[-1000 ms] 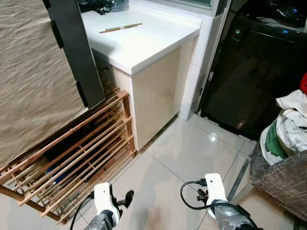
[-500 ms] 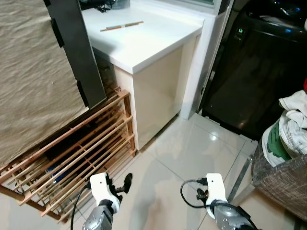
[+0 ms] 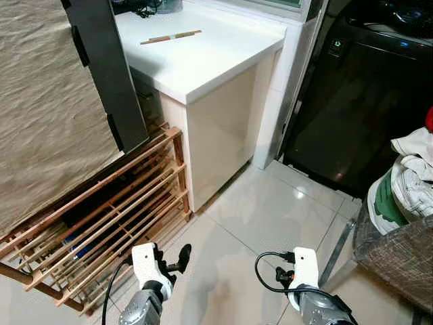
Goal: Clothes washing
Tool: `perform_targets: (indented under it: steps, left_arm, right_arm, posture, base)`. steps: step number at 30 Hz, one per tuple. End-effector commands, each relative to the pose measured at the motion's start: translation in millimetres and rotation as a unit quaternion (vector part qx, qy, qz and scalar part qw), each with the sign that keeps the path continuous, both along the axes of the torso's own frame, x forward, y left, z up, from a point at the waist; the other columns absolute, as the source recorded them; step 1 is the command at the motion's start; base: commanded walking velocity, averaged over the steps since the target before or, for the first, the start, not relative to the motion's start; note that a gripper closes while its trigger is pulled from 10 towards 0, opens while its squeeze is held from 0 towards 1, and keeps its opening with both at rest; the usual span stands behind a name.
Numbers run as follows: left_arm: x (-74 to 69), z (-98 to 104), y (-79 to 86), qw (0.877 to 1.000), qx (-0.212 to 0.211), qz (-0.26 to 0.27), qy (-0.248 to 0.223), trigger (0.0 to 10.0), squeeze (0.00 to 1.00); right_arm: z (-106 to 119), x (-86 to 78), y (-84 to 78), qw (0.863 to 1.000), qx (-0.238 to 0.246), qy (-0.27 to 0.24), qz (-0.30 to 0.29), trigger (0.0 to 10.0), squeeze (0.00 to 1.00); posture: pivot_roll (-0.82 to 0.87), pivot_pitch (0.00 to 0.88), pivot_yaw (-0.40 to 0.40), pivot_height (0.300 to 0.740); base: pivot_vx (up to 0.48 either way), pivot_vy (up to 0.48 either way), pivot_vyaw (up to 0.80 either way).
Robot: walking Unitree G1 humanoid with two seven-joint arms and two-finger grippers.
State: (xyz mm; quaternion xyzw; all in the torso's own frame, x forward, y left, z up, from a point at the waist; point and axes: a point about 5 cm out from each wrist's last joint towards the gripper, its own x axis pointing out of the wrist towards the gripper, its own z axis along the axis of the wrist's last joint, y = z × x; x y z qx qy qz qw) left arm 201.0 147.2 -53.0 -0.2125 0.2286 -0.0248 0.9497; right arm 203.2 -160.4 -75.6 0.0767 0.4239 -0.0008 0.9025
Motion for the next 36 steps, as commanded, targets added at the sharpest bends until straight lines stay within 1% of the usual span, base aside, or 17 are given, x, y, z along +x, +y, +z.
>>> perform_targets:
  steps: [1, 8, 10, 14, 16, 18, 20, 27, 32, 33, 34, 35, 36]
  left_arm:
    - [-2.4, -1.3, -0.4, 1.000, -0.003, 0.006, 0.005, 10.0, 0.00]
    - [-2.0, -0.8, 3.7, 1.000, -0.015, 0.014, 0.004, 10.0, 0.00]
    - [-1.1, 0.9, 5.2, 1.000, -0.021, 0.020, -0.006, 10.0, 0.00]
    - [-0.5, 2.8, 2.7, 0.999, -0.046, 0.021, -0.020, 10.0, 0.00]
    - [-0.4, 3.3, 2.1, 0.998, -0.051, 0.021, -0.024, 10.0, 0.00]
    - [-0.5, 5.4, 2.4, 0.996, -0.071, 0.029, -0.038, 10.0, 0.00]
    - [-1.1, 6.2, 3.2, 0.995, -0.082, 0.037, -0.046, 10.0, 0.00]
    - [-3.1, 5.4, 6.7, 0.993, -0.094, 0.052, -0.048, 10.0, 0.00]
    - [-4.0, 4.5, 10.3, 0.993, -0.093, 0.061, -0.045, 10.0, 0.00]
    - [-3.9, 4.6, 11.0, 0.994, -0.084, 0.057, -0.044, 10.0, 0.00]
    - [-4.9, 0.1, 8.3, 0.998, -0.051, 0.033, -0.012, 10.0, 0.00]
    - [-6.1, -3.3, 6.6, 1.000, -0.024, 0.015, 0.011, 10.0, 0.00]
    - [-6.1, -3.3, 6.6, 1.000, -0.024, 0.015, 0.011, 10.0, 0.00]
  right_arm:
    - [1.2, 2.3, 0.7, 1.000, -0.002, -0.002, 0.004, 10.0, 0.00]
    - [1.2, 2.2, 1.6, 1.000, -0.002, -0.003, 0.007, 10.0, 0.00]
    - [1.1, 2.1, 1.8, 1.000, -0.001, -0.003, 0.005, 10.0, 0.00]
    - [0.9, 1.8, 1.8, 1.000, -0.001, -0.002, 0.002, 10.0, 0.00]
    - [0.9, 1.8, 1.8, 1.000, 0.000, -0.002, 0.002, 10.0, 0.00]
    - [0.8, 1.7, 1.8, 1.000, 0.000, -0.001, 0.002, 10.0, 0.00]
    - [0.7, 1.5, 1.7, 1.000, 0.001, -0.001, 0.001, 10.0, 0.00]
    - [0.5, 1.1, 1.5, 1.000, 0.002, -0.001, 0.000, 10.0, 0.00]
    - [0.4, 1.0, 1.3, 1.000, 0.002, -0.001, -0.001, 10.0, 0.00]
    - [0.4, 0.9, 1.2, 1.000, 0.002, -0.001, -0.002, 10.0, 0.00]
    - [0.3, 0.7, 0.8, 1.000, 0.002, 0.000, -0.002, 10.0, 0.00]
    - [0.2, 0.5, 0.4, 1.000, 0.002, 0.000, -0.003, 10.0, 0.00]
    - [0.2, 0.5, 0.4, 1.000, 0.002, 0.000, -0.003, 10.0, 0.00]
  posture:
    - [0.00, 0.000, -0.019, 0.740]
    - [0.00, 0.000, -0.016, 0.740]
    - [-0.01, 0.000, -0.016, 0.740]
    - [-0.01, 0.000, -0.016, 0.740]
    - [-0.01, 0.000, -0.016, 0.740]
    - [-0.01, 0.000, -0.016, 0.740]
    - [-0.01, 0.000, -0.014, 0.740]
    - [-0.01, 0.000, -0.014, 0.740]
    - [-0.01, 0.000, -0.014, 0.740]
    - [0.00, 0.000, -0.013, 0.740]
    - [0.00, 0.000, -0.013, 0.740]
    - [0.00, 0.000, -0.014, 0.740]
    - [0.00, 0.000, -0.014, 0.740]
  base:
    - [0.000, 0.000, 0.00]
    - [0.000, 0.000, 0.00]
    - [0.000, 0.000, 0.00]
    - [0.000, 0.000, 0.00]
    - [0.000, 0.000, 0.00]
    - [0.000, 0.000, 0.00]
    - [0.000, 0.000, 0.00]
    - [0.000, 0.000, 0.00]
    - [0.000, 0.000, 0.00]
    - [0.000, 0.000, 0.00]
    - [0.000, 0.000, 0.00]
    - [0.000, 0.000, 0.00]
    - [0.000, 0.000, 0.00]
